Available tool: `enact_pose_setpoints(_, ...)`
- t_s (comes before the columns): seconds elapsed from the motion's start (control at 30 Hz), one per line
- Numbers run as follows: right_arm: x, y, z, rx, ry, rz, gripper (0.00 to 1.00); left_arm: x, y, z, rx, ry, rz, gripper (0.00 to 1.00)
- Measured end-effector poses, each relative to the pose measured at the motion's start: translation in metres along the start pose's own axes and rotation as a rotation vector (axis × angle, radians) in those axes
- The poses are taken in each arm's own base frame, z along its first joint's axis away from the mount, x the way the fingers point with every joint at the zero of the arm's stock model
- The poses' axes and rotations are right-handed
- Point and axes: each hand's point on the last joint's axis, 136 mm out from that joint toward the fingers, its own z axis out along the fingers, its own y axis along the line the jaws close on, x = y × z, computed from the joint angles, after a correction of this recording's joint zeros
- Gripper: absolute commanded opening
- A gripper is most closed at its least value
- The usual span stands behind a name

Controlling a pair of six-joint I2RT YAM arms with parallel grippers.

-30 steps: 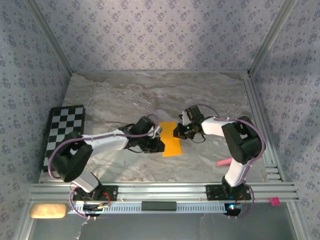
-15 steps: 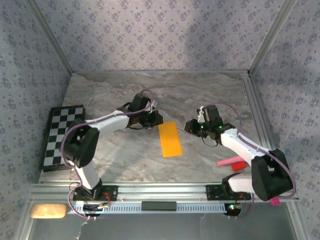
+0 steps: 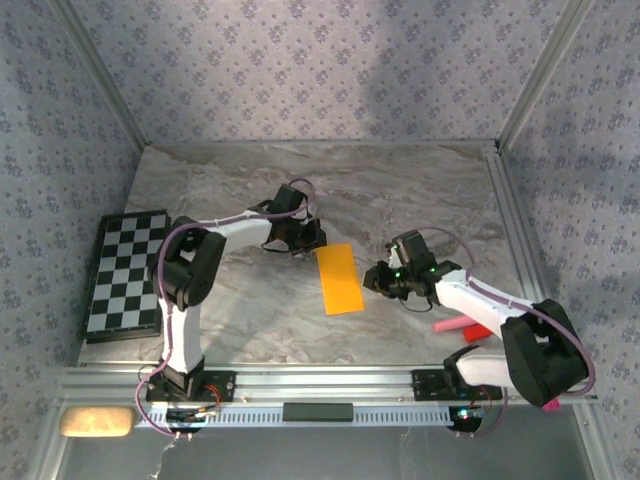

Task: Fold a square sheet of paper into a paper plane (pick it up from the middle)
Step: Fold the triangle a second time at the center of the table.

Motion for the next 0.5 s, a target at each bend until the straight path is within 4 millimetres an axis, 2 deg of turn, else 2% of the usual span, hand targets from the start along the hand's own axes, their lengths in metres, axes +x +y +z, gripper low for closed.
enact_pose_setpoints(0.23,0.008,-0.003,0.004,0.0,0.038,0.007,0.32,0.007,0.021,0.013,-0.045,0.035,-0.009,0.06)
enact_pose_setpoints(0.4,0.018,-0.009,0.006,0.009,0.075,0.02,0.46,0.006,0.024,0.014,-0.032,0.028,0.004,0.06)
enact_pose_setpoints(0.5,0.024,-0.012,0.008,0.009,0.097,0.029,0.47,0.006,0.023,0.015,-0.024,0.021,0.016,0.06)
